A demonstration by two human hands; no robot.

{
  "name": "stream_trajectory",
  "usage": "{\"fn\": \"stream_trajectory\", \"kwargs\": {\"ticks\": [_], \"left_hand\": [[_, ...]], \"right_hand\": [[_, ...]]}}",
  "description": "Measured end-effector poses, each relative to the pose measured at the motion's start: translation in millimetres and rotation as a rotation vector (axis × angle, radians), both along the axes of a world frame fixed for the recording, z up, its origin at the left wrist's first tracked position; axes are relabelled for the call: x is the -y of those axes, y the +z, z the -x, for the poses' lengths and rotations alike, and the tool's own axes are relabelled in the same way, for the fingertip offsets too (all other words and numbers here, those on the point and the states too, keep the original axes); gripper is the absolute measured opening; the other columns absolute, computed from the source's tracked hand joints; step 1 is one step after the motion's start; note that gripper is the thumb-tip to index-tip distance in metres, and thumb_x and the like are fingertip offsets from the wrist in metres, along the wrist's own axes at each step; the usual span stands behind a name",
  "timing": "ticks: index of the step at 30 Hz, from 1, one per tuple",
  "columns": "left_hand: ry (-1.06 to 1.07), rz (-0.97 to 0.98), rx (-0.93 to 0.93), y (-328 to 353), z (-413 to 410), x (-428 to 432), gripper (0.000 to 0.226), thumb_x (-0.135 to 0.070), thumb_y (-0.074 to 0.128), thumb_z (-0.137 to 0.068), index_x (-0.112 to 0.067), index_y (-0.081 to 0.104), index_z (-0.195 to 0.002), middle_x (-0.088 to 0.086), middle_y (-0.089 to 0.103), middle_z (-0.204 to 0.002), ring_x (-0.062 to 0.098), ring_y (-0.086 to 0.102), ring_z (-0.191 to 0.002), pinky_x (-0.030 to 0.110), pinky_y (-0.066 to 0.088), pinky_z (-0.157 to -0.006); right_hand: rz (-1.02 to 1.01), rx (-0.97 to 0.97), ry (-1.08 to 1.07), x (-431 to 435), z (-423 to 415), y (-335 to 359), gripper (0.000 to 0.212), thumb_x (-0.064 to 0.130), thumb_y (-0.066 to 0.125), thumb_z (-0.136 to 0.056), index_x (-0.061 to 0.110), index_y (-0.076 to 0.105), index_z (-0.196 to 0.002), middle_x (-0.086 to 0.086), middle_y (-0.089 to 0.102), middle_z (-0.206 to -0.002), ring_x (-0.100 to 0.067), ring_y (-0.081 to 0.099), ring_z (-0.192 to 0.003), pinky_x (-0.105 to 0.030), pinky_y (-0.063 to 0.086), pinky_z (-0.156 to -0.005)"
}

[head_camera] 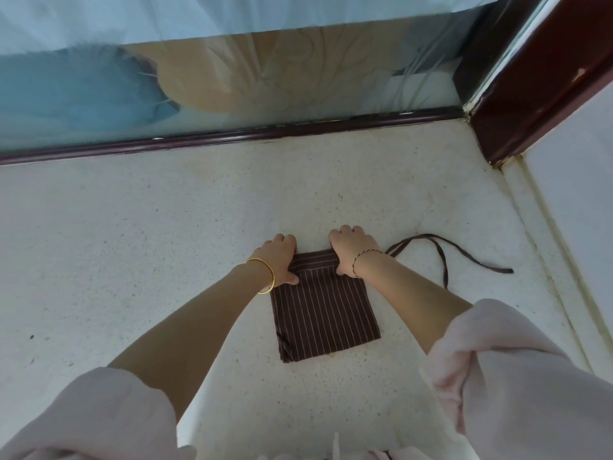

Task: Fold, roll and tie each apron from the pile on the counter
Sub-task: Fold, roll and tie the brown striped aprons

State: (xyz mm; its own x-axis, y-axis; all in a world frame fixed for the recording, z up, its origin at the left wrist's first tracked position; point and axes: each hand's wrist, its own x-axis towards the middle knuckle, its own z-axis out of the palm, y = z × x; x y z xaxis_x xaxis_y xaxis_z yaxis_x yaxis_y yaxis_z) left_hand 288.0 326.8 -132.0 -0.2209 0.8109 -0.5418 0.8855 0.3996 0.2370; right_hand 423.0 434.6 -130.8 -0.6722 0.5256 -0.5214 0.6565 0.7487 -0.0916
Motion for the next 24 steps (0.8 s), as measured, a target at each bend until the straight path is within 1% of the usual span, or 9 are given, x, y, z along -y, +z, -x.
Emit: {"fn": "stream_trajectory", "kwargs": {"ticks": [5,7,9,12,14,16,19,21,24], "left_hand": [[-0.092,0.011,-0.114,-1.3,1.7,-2.2,0.046,-0.039,0.067,-0.082,-0.014,0.047,-0.116,0.005,0.056,-0.111,0.023,0.047,-0.105,0.034,0.041,-0.089],[-0.087,0.028,-0.106,-1.1,0.7,-2.8,0.044,-0.038,0.066,-0.084,-0.013,0.047,-0.114,0.006,0.057,-0.110,0.024,0.049,-0.104,0.034,0.042,-0.086],[-0.057,0.040,-0.064,0.2,-0.9,-2.7,0.042,-0.034,0.065,-0.085,-0.011,0.046,-0.114,0.008,0.057,-0.109,0.024,0.053,-0.099,0.031,0.044,-0.081],[0.035,0.030,0.059,4.3,-5.1,0.9,0.044,-0.025,0.063,-0.087,-0.010,0.041,-0.121,0.010,0.055,-0.113,0.024,0.057,-0.094,0.029,0.047,-0.077],[0.069,-0.007,0.160,10.7,-6.9,3.9,0.053,-0.019,0.062,-0.086,-0.015,0.036,-0.133,0.009,0.053,-0.118,0.025,0.058,-0.097,0.030,0.049,-0.080],[0.048,-0.067,0.200,22.1,-4.7,3.3,0.050,-0.018,0.059,-0.087,-0.021,0.041,-0.133,0.009,0.052,-0.116,0.024,0.057,-0.095,0.031,0.050,-0.081],[0.066,-0.294,0.124,49.2,-0.3,-0.4,0.036,-0.019,0.057,-0.088,-0.021,0.050,-0.124,0.006,0.047,-0.108,0.023,0.054,-0.092,0.030,0.047,-0.078],[0.108,-0.585,0.032,70.5,-2.8,-1.6,0.030,-0.017,0.060,-0.088,-0.017,0.056,-0.118,0.007,0.047,-0.106,0.021,0.050,-0.094,0.028,0.045,-0.078],[0.095,-0.975,-0.185,84.9,-12.5,3.2,0.021,-0.013,0.065,-0.084,-0.010,0.062,-0.104,0.011,0.054,-0.104,0.024,0.050,-0.094,0.028,0.046,-0.077]], "right_hand": [[0.172,0.065,-0.098,-6.7,8.5,4.2,0.060,0.016,0.076,-0.075,0.010,0.042,-0.124,-0.009,0.041,-0.120,-0.026,0.052,-0.103,-0.032,0.049,-0.085],[0.161,0.082,-0.090,-5.0,10.1,1.6,0.056,0.013,0.073,-0.077,0.010,0.042,-0.124,-0.007,0.048,-0.107,-0.023,0.054,-0.096,-0.030,0.048,-0.077],[0.153,0.097,-0.072,-3.7,8.4,0.1,0.047,0.014,0.069,-0.081,0.008,0.045,-0.121,-0.004,0.053,-0.095,-0.021,0.055,-0.088,-0.028,0.046,-0.070],[0.094,0.096,0.009,-3.8,0.7,4.7,0.034,0.022,0.062,-0.087,0.014,0.054,-0.119,-0.003,0.059,-0.106,-0.022,0.053,-0.100,-0.028,0.041,-0.073],[0.027,0.028,0.058,-2.6,-6.0,14.9,0.030,0.025,0.057,-0.090,0.019,0.054,-0.119,-0.003,0.058,-0.111,-0.024,0.048,-0.108,-0.030,0.038,-0.077],[-0.033,-0.068,0.076,-3.5,-10.7,30.5,0.026,0.024,0.056,-0.091,0.019,0.054,-0.117,-0.004,0.057,-0.110,-0.024,0.049,-0.105,-0.032,0.040,-0.079],[-0.156,-0.267,0.043,-9.4,-16.3,62.0,0.017,0.019,0.057,-0.090,0.016,0.055,-0.107,-0.004,0.054,-0.101,-0.021,0.052,-0.092,-0.029,0.042,-0.073],[-0.333,-0.458,0.042,-11.8,-19.7,86.8,0.014,0.015,0.063,-0.086,0.013,0.056,-0.098,-0.004,0.054,-0.093,-0.019,0.052,-0.082,-0.028,0.042,-0.066],[-0.546,-0.688,0.072,-7.7,-25.6,107.4,0.024,0.006,0.077,-0.069,0.009,0.059,-0.085,-0.007,0.056,-0.079,-0.021,0.051,-0.068,-0.030,0.045,-0.059]]}}
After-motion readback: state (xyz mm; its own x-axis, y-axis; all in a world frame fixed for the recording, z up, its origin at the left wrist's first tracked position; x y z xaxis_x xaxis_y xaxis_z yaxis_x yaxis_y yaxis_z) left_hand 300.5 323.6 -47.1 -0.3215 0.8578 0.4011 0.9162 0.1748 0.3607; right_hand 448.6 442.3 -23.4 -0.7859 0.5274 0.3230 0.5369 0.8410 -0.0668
